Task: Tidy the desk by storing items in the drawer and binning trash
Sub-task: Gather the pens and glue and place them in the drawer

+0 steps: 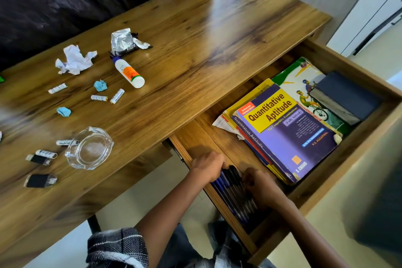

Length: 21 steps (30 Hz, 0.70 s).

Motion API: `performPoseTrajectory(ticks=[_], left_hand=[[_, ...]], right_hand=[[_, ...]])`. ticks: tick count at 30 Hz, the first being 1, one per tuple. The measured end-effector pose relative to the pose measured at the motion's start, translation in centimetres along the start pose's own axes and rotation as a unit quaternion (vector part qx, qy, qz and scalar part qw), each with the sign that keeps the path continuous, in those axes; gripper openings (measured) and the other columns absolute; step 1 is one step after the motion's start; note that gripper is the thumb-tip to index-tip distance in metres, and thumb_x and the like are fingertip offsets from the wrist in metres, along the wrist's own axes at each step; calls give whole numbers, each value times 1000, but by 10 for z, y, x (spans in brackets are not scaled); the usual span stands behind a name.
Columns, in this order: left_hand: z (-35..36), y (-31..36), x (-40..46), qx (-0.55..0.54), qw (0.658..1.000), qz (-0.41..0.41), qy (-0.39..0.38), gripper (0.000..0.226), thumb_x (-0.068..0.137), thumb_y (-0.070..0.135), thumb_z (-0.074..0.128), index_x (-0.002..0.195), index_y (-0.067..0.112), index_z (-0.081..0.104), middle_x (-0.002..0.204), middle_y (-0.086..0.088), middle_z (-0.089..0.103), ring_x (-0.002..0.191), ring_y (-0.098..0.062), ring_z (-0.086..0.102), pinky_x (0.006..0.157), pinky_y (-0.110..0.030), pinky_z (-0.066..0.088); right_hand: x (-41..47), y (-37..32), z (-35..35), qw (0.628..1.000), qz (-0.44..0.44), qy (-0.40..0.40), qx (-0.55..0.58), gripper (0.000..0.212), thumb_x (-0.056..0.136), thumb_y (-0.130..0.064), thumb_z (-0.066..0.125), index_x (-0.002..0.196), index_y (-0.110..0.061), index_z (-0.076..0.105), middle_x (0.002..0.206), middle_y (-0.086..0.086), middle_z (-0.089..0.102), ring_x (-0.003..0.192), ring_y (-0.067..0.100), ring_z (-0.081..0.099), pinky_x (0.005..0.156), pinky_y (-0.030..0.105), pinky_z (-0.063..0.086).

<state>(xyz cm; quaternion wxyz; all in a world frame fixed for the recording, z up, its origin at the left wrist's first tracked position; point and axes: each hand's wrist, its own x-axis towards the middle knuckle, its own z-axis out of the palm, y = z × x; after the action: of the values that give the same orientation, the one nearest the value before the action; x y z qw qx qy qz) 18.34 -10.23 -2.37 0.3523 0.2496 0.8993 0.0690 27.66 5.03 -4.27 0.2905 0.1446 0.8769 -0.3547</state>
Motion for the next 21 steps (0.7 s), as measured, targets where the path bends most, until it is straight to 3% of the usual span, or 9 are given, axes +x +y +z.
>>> performPoseTrajectory(ticks=[7, 12, 17, 21], left_hand=[[0, 2, -2, 17, 1000, -16, 14, 29, 94, 11, 53, 117, 24, 63, 121, -6, 62, 105, -26, 61, 83, -38, 49], [2, 3, -3, 19, 998, -18, 54, 24, 94, 14, 53, 114, 20, 64, 114, -6, 64, 99, -23, 62, 76, -35, 51], [4, 3, -2, 42, 994, -24, 97, 18, 90, 25, 60, 105, 17, 66, 102, -5, 68, 89, -21, 64, 70, -34, 55], [1, 5, 0, 70, 996, -48, 23, 39, 78, 43, 72, 102, 13, 64, 99, -5, 66, 91, -22, 63, 70, -32, 50]], right_hand=[[-1, -3, -1, 1000, -14, -9, -8, 20, 90, -13, 56, 109, -19, 54, 100, -4, 59, 89, 9, 57, 62, 14, 44], [-2, -2, -1, 1000, -7, -1, -2, 24, 88, -21, 61, 110, -22, 52, 93, -9, 56, 81, 2, 55, 60, 13, 41], [-5, -6, 9, 999, -13, 33, -29, 58, 74, -42, 73, 120, -26, 41, 111, -4, 53, 97, 12, 54, 79, 27, 51], [-3, -8, 21, 996, -15, 47, -73, 76, 69, -42, 77, 128, -24, 34, 125, 1, 49, 107, 16, 52, 86, 33, 51]])
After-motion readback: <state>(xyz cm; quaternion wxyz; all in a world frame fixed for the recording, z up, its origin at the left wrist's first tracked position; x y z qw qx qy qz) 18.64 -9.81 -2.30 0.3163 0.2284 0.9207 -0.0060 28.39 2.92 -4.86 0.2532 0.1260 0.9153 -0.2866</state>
